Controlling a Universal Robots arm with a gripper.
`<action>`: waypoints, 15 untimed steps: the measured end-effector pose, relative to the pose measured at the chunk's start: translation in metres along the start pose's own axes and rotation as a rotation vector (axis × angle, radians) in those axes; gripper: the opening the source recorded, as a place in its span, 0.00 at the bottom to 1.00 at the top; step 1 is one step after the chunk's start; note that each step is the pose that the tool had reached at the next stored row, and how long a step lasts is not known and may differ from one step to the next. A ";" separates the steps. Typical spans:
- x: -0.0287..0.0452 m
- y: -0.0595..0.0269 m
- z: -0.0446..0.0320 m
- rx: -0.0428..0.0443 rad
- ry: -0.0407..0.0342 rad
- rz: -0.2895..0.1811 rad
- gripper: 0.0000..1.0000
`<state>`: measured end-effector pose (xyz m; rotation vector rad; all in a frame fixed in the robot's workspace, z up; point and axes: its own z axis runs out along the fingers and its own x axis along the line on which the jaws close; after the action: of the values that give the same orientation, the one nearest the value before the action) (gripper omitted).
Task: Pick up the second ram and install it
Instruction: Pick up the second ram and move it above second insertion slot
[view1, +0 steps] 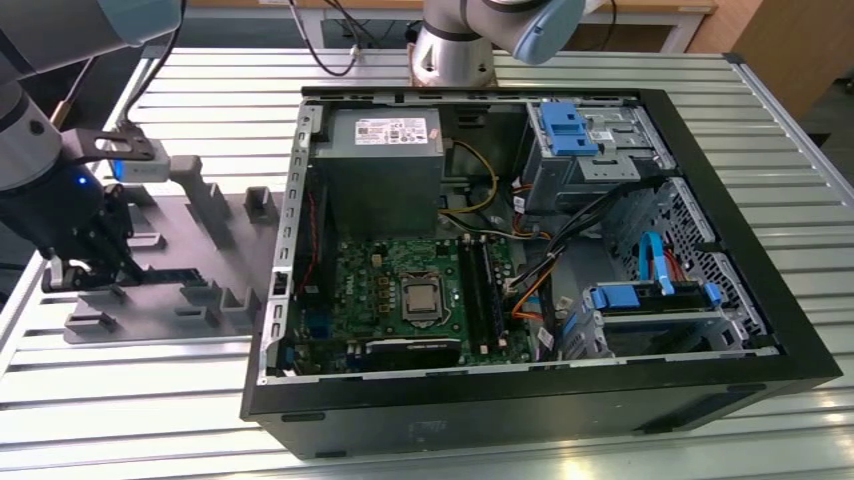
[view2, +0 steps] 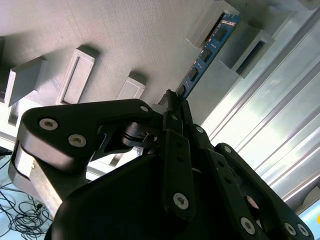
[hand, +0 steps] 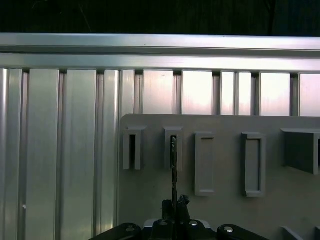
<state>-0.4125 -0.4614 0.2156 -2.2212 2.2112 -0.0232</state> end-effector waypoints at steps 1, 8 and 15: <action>0.0000 0.0000 -0.0001 0.0000 0.0000 0.000 0.14; 0.0000 0.0000 -0.0010 -0.0002 0.0002 0.000 0.14; -0.0001 0.0000 -0.0027 -0.0001 0.0001 0.000 0.14</action>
<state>-0.4125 -0.4613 0.2183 -2.2213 2.2113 -0.0232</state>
